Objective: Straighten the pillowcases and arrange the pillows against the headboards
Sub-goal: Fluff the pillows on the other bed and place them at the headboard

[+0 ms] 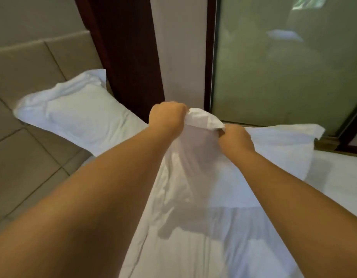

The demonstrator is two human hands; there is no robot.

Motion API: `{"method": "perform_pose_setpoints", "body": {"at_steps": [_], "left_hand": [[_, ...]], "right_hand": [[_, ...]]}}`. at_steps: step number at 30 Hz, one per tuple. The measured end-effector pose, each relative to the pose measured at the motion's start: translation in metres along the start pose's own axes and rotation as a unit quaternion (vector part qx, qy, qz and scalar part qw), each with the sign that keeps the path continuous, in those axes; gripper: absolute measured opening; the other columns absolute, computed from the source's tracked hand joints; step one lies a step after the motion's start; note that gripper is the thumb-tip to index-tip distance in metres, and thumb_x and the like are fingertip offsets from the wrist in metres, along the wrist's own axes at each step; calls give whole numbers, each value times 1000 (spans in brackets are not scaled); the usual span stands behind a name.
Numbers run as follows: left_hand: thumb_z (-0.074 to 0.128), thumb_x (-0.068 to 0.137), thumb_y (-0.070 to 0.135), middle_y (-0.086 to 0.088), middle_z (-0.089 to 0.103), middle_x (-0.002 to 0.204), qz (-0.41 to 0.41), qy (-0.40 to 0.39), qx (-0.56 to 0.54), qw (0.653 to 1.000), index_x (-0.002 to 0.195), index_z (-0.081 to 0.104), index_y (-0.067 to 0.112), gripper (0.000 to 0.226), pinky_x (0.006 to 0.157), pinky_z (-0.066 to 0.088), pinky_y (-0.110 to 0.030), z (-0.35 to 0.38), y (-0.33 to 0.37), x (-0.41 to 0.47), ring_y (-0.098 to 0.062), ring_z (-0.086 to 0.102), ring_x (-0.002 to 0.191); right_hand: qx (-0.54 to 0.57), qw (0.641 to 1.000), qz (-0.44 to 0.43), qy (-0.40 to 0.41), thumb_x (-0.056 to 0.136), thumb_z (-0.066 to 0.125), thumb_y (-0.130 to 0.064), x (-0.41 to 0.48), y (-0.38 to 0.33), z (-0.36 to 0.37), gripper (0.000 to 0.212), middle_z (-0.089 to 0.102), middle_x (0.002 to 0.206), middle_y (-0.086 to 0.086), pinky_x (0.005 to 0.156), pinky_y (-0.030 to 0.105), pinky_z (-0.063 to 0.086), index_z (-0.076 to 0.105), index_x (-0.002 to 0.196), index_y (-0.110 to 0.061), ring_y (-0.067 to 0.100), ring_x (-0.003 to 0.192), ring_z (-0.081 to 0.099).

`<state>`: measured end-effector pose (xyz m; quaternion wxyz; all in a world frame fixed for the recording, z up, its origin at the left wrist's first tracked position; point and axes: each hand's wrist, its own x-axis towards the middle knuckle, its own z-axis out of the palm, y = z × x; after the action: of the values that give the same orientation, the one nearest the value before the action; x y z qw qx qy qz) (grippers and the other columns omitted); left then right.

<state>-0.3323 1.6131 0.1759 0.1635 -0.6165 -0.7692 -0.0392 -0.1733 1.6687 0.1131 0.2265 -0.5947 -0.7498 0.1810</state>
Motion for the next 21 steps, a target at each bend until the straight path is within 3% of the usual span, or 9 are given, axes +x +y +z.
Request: {"method": "perform_pose_setpoints", "body": {"at_steps": [4,6,9,12,15,21], "left_hand": [[60,88,5,-8,66,96,-35,107,-27,993,106,67,17,23,77,52,-38,-72,-46,-60,-30,63,86],[59,89,6,-10,65,103,-55,102,-39,992,111,65,16,25,81,50,-40,-92,-72,-111,-33,64,93],[56,90,7,-10,65,108,-91,49,-28,994,112,65,16,26,83,49,-39,-92,-114,-196,-33,62,98],[54,89,8,-6,65,110,-147,-83,7,986,110,64,21,27,83,50,-37,-62,-150,-289,-29,62,101],[51,90,10,-3,63,114,-219,-202,-19,955,111,64,24,28,85,47,-33,-20,-169,-387,-26,61,105],[50,93,11,-6,49,123,-311,-287,-88,902,125,48,18,32,89,43,-33,33,-170,-505,-27,53,113]], "right_hand": [[54,997,-56,28,99,37,-28,-79,-61,-25,33,63,110,16,68,33,41,62,110,-11,36,90,58],[26,996,-85,-9,100,37,-30,-129,-87,-23,33,63,112,16,72,34,42,63,109,-12,36,97,59],[-43,984,-139,-103,99,38,-30,-209,-116,8,33,66,110,14,76,34,46,65,109,-13,34,98,62],[-93,962,-166,-197,99,39,-24,-282,-129,57,33,66,113,15,81,34,48,66,108,-9,33,102,62],[-123,938,-153,-284,98,40,-18,-340,-129,98,29,65,117,13,84,33,48,64,111,-8,32,106,62],[-199,881,-212,-373,98,39,-22,-417,-128,141,29,64,116,9,79,30,45,63,109,-11,27,102,61]]}}
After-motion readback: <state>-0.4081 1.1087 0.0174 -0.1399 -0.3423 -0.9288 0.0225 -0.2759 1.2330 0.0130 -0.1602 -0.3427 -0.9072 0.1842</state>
